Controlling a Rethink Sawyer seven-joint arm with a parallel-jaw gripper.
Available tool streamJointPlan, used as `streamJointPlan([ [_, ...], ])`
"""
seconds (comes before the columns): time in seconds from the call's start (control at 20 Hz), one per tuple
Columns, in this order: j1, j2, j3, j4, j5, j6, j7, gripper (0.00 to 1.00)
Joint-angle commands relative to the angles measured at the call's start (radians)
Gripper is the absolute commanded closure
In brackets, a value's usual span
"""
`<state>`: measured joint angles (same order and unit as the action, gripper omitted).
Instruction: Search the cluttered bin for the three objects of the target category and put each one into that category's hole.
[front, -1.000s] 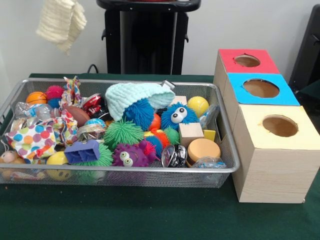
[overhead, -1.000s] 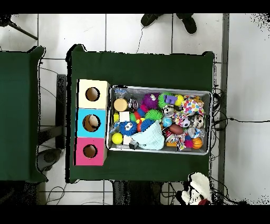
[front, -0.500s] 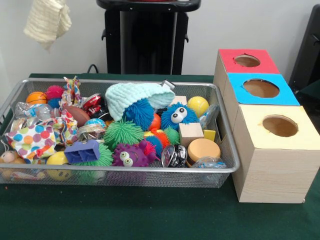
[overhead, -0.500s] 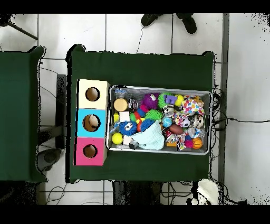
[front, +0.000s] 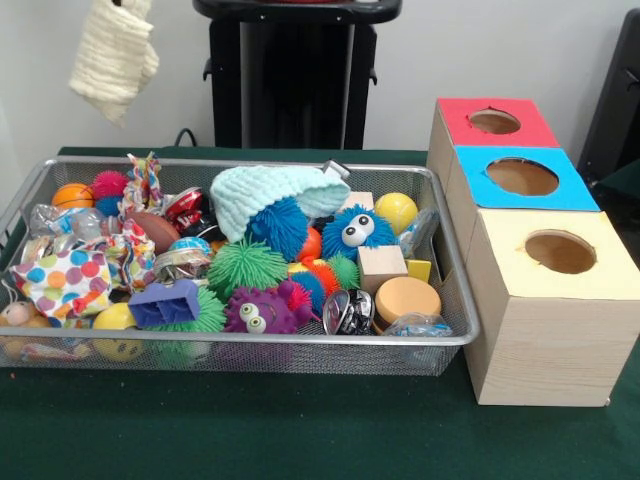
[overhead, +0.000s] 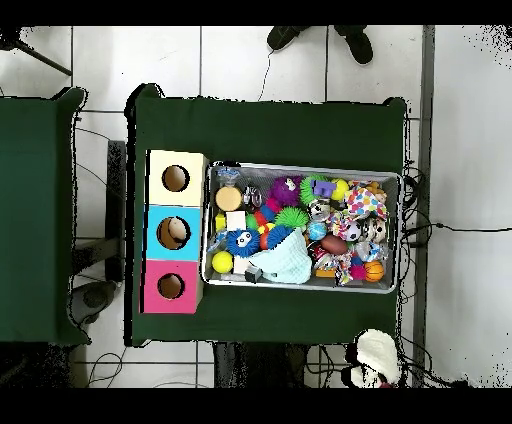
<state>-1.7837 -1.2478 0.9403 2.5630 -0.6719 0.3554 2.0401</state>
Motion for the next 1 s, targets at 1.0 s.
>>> streamJointPlan([
  [1.0,0.274,0.015,-0.297,-0.008,-0.185,-0.130,0.192,1.00],
])
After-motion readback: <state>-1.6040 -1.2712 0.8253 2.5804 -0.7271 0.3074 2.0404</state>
